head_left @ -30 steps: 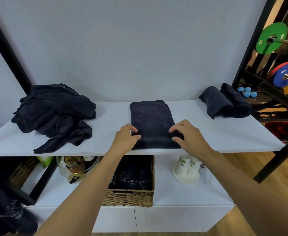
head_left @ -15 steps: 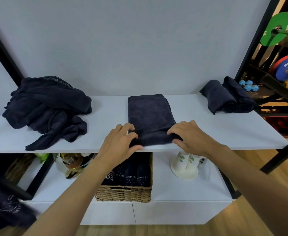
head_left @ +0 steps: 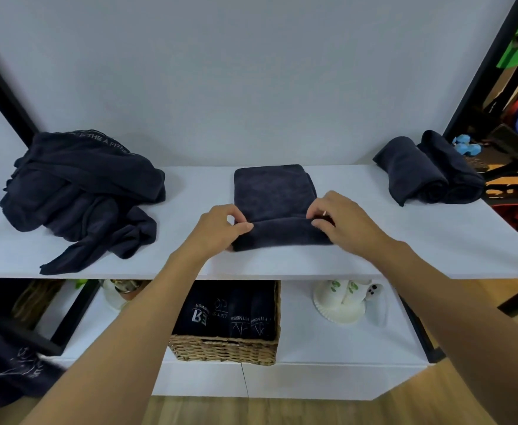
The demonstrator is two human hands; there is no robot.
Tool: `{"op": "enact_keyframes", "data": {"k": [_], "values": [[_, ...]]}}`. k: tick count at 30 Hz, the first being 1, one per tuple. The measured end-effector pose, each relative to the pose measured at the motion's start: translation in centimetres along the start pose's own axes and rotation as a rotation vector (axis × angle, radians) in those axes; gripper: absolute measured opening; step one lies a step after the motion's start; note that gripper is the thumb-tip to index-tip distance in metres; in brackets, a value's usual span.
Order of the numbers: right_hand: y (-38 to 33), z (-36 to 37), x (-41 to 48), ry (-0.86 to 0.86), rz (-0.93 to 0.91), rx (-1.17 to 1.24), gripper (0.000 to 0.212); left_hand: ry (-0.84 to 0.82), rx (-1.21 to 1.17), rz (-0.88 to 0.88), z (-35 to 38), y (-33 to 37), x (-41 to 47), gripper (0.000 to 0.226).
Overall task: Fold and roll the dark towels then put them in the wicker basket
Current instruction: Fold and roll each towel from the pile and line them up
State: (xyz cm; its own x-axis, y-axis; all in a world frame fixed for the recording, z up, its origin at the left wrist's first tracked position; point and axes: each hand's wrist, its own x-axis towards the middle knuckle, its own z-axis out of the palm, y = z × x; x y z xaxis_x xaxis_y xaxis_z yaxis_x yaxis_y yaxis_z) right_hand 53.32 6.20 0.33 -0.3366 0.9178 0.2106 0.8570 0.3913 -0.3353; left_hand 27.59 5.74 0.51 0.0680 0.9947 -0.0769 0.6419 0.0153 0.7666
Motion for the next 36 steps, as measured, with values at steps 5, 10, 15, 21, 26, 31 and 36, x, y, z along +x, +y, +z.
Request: {"op": "enact_keyframes", "data": {"k": [5,10,15,21,26,31,36], "values": [[1.7,1.7,-1.4,0.158,-0.382,-0.326,0.026,0.086,0.202,0.02,0.0,0.0,0.6,0.016],[2.2,1.3,-0.6,-0.002,-0.277,-0.209,0.03,0.256,0.617,0.625,0.8,-1.7,-0.1,0.023],[2.2,0.1,1.7,-0.158,-0.03,0.128,0.02,0.206,0.8,0.679,0.5,-2.2,0.1,0.037],[3.3,-1.7,3.4,-0.303,0.241,0.679,0.023,0.074,0.232,0.234,-0.5,0.0,1.8,0.013],[3.9,0.2,5.1,-0.014,0.167,0.452,0.005,-0.01,-0.018,0.022,-1.2,-0.2,4.4,0.011],[4.5,0.7,5.3,0.112,-0.212,-0.009,0.028,0.01,0.097,-0.013,-1.4,-0.1,6.3,0.009],[5.3,0.4,5.1,-0.104,-0.175,-0.082,0.041,0.2,0.192,0.312,0.1,-0.4,6.4,0.018]]}}
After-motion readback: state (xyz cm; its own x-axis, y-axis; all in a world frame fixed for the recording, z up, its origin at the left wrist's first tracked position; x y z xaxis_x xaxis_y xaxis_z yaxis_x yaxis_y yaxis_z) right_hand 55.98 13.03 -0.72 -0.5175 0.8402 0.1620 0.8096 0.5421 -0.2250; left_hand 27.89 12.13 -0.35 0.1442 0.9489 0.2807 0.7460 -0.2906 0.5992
